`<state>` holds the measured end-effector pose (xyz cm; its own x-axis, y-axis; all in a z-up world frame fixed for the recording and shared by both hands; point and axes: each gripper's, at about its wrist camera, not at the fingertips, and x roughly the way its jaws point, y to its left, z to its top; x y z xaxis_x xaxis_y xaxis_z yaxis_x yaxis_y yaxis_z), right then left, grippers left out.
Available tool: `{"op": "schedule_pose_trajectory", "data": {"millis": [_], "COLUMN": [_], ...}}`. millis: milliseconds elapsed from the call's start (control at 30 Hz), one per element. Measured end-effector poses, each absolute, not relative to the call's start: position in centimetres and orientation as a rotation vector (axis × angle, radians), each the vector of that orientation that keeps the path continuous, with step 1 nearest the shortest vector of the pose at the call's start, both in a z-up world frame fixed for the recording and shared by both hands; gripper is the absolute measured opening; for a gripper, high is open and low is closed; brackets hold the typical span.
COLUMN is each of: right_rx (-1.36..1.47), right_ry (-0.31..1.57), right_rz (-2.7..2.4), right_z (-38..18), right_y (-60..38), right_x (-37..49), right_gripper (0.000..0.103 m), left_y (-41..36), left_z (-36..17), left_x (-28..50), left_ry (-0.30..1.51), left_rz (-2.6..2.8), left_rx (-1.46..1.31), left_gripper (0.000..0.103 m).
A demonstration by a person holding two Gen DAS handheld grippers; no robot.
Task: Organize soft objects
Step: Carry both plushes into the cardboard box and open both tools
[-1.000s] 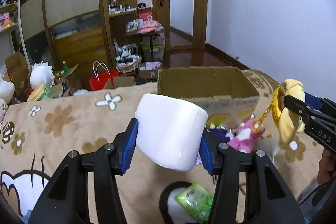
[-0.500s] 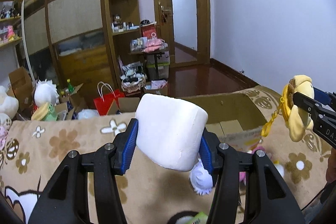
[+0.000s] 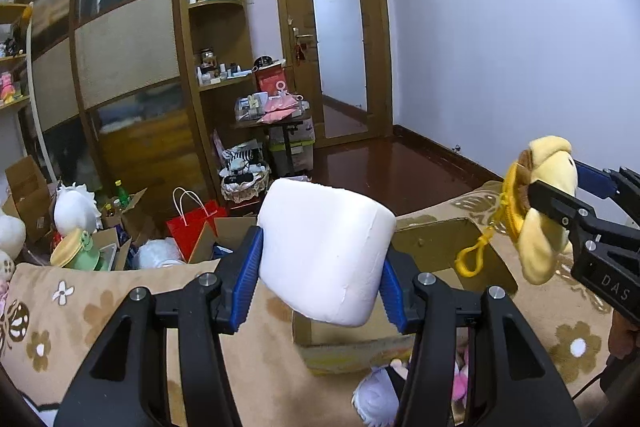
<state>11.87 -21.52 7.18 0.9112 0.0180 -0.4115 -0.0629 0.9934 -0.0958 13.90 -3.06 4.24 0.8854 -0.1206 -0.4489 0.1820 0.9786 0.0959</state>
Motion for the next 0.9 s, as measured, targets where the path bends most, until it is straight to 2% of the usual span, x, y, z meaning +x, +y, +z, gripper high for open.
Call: {"op": "schedule_pose_trajectory", "data": {"millis": [500, 900], "right_rx": [-0.019, 0.001], "right_ry": [0.532, 0.612], "right_rz": [0.108, 0.128], "right_z": [2.2, -0.4], "right_y": [-22.6, -23.0], "right_x": [16.6, 18.3], "right_gripper": [0.055, 0.058], "left_y": [-5.0, -4.9], "left_z": [-2.2, -4.5], "left_x": [18.6, 19.7], "left_ry": [0.580, 0.644], "left_rz": [-0.217, -0.213], "left_rx": [0.148, 0.132], "left_gripper": [0.054, 0.064]}}
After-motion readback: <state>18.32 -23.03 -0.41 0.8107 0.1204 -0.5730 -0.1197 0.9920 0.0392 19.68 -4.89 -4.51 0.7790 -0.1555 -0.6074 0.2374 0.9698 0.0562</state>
